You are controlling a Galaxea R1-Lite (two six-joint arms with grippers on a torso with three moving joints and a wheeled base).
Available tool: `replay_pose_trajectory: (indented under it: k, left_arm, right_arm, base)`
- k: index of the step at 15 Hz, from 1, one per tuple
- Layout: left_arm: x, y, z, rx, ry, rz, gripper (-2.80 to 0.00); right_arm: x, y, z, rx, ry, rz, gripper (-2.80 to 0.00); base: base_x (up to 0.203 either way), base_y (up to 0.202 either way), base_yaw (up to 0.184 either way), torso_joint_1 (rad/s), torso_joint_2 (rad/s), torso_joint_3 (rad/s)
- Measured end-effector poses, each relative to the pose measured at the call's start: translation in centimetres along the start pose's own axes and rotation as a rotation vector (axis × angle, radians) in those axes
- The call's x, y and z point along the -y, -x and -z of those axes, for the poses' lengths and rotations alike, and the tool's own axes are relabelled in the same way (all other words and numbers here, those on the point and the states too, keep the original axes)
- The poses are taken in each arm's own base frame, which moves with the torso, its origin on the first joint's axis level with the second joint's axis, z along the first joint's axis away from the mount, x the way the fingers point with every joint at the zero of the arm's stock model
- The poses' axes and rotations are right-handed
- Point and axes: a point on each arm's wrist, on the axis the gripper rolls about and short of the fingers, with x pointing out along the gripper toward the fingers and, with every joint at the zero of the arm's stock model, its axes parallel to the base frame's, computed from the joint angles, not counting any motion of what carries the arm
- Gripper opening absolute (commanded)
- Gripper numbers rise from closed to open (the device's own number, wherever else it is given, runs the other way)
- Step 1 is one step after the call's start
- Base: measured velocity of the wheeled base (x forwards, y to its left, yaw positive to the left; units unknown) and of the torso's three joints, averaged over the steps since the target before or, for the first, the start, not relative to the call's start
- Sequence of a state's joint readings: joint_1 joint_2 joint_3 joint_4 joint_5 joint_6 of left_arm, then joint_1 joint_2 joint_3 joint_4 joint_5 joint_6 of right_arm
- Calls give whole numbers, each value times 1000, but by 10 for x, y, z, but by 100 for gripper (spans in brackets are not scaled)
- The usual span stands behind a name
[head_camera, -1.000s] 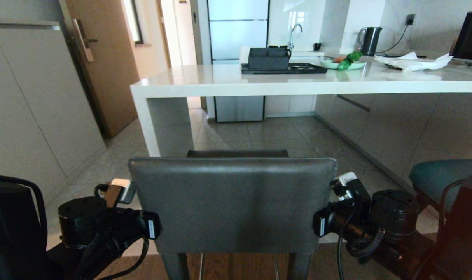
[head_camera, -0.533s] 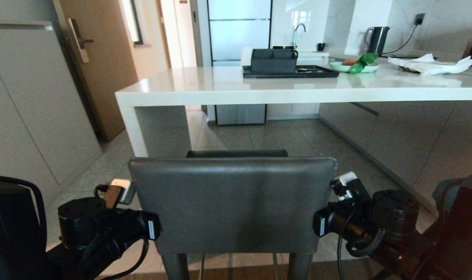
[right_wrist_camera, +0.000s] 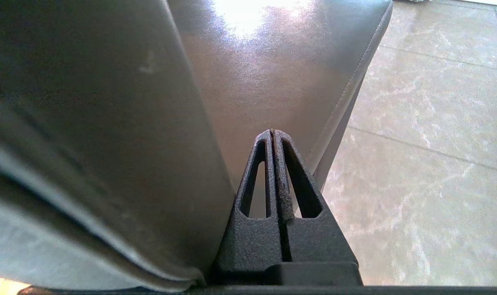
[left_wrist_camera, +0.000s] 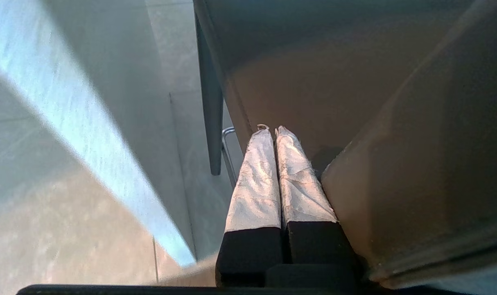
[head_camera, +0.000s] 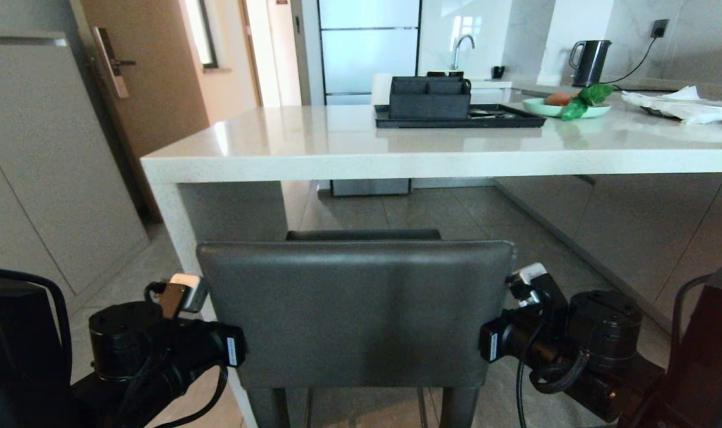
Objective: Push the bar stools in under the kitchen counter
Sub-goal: Push the gray chair back under the dining table
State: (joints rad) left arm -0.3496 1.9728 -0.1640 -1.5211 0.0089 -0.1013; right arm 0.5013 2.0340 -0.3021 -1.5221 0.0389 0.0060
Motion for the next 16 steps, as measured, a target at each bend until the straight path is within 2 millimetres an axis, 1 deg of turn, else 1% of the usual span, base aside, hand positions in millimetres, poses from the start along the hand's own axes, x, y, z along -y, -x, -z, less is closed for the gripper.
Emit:
replay_pose_trajectory:
  k: [6, 8, 16]
  left_arm:
    - [0, 0, 0, 1, 1, 0, -280]
    - [0, 0, -1, 4, -1, 0, -280]
    - [0, 4, 1, -8, -2, 0, -280]
  right_arm:
    - [0, 0, 0, 1, 1, -1, -280]
    - [0, 0, 0, 3, 6, 1, -280]
    - [-1, 3, 3, -15, 6, 0, -280]
  base:
    - [188, 0, 4, 2, 2, 3]
    - [121, 0, 3, 8, 1, 2]
    - [0, 0, 0, 0, 0, 0]
